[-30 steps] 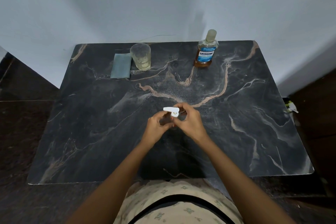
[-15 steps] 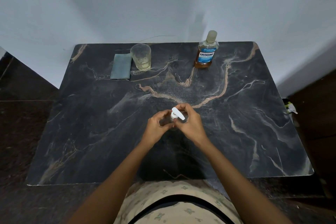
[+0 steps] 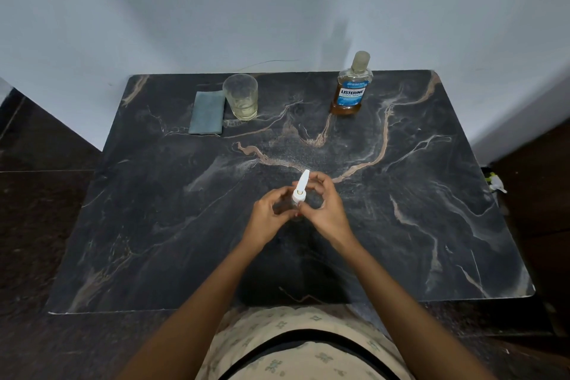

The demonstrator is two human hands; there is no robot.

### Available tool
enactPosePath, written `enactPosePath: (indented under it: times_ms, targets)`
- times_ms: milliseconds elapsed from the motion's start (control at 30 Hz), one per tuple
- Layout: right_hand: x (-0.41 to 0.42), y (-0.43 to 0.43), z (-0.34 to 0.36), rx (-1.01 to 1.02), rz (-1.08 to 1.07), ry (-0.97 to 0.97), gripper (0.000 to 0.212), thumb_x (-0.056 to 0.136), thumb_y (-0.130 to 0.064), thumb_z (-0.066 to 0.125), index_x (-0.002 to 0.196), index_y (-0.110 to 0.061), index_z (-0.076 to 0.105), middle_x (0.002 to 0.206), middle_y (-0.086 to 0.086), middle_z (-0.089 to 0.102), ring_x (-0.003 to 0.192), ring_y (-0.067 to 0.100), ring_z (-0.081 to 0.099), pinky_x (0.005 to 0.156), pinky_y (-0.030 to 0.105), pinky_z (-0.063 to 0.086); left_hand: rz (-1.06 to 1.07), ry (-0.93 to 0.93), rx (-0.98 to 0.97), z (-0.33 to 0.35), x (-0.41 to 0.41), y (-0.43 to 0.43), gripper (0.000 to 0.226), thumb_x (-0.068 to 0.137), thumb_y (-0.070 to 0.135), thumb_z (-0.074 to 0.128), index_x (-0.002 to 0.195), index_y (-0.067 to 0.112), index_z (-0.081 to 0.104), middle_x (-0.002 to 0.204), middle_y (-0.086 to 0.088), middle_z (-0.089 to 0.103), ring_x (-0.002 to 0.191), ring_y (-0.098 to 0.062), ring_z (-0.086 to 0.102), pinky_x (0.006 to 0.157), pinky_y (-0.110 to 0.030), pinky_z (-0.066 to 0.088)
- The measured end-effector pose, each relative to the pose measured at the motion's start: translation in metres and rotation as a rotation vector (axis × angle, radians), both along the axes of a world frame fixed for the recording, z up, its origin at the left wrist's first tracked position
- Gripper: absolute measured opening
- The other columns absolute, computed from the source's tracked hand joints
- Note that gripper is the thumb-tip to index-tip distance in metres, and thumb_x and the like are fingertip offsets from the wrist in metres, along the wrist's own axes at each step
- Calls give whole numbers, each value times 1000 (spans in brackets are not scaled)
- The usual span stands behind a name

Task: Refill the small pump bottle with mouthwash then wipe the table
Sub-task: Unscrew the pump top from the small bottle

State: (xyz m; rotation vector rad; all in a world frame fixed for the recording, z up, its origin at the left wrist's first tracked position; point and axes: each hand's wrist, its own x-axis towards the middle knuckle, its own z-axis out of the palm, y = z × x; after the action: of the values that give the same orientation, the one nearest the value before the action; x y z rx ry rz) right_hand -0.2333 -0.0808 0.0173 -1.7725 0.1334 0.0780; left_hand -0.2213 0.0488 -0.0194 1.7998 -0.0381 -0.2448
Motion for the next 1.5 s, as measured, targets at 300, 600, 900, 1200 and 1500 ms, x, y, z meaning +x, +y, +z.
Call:
enactPosePath:
  times_ms: [300, 600, 900, 1200, 1500]
  targets:
    - [2, 2, 3, -225, -16, -39, 27, 72, -3, 68, 91, -18, 56, 86, -9, 58, 82, 4, 54, 72, 5, 41, 5, -1, 26, -1, 1, 0, 47, 70, -4, 71, 114, 7, 59, 107, -6, 63, 100, -17, 61, 90, -25, 46]
    - [2, 4, 14, -387, 25, -133, 25, 75, -3, 69, 99, -4, 64, 92, 6, 60, 82, 12, 53, 74, 15, 43, 15, 4, 33, -4, 0, 1, 44, 69, -2, 73, 111, 5, 60, 107, -15, 65, 100, -24, 62, 90, -33, 48]
    - [7, -11, 46, -148, -173, -112, 25, 71, -5, 75, 94, -8, 66, 82, 4, 66, 75, 13, 61, 71, 20, 50, -5, -15, 47, -3, -1, 1, 47, 67, 2, 75, 112, 9, 60, 108, -5, 64, 98, -11, 58, 85, -5, 42]
    - [-7, -37, 65, 50, -315, -58, 30, 72, -6, 74, 100, -8, 65, 94, 20, 68, 83, 28, 63, 80, 34, 52, -30, 15, 29, 1, -1, -1, 49, 69, -2, 73, 115, 7, 58, 114, -7, 62, 105, -8, 56, 82, 0, 39]
    - [-13, -66, 55, 233, -469, -38, 22, 75, -4, 71, 94, -13, 64, 81, -3, 66, 71, -1, 63, 67, 10, 50, -15, -12, 34, 1, -5, 2, 48, 68, -1, 73, 112, 9, 60, 109, -5, 64, 103, -11, 58, 83, -2, 41]
